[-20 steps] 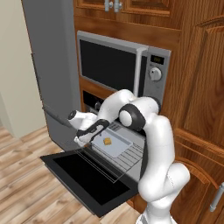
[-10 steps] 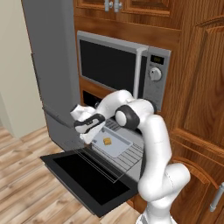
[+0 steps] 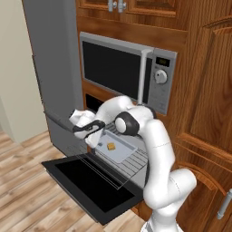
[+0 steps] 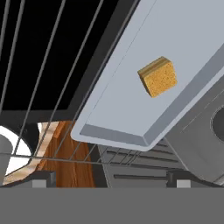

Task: Take the baked cake out of the oven and place it on the plate for cooling. Then close the oven door.

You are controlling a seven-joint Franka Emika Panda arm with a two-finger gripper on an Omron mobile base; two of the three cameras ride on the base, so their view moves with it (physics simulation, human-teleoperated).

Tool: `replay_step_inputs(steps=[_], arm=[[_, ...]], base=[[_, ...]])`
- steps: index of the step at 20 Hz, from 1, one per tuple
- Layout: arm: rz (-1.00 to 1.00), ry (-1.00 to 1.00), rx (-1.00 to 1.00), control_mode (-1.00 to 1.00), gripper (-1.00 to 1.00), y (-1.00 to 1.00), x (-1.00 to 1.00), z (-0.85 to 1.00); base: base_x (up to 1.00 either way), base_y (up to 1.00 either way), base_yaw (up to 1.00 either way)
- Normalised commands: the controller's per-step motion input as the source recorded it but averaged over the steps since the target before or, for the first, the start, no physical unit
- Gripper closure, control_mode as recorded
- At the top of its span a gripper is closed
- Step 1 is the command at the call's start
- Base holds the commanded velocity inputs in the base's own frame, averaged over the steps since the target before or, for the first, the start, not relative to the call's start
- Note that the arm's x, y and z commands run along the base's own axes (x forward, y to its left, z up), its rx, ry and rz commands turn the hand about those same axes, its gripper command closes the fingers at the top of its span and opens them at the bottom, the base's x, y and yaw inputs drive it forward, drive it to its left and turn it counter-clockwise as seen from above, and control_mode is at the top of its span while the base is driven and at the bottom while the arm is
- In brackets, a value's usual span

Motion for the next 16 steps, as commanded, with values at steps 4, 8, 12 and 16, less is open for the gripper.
replay_step_inputs(steps=[4,8,12,16], arm=[[0.41,0.21,0.0,-1.0,-1.0,-0.15,0.11,-0.26],[0.32,0.15,0.0,-1.0,-1.0,-0.22,0.01,-0.36],[0.21,0.03,0.01,-1.0,-1.0,-0.14,0.05,-0.3],[0.1,0.0,0.02,-1.0,-1.0,-0.01,0.22,-0.23]], base=[[0.0,0.0,0.0],[0.0,0.0,0.0],[0.0,0.0,0.0],[0.0,0.0,0.0]])
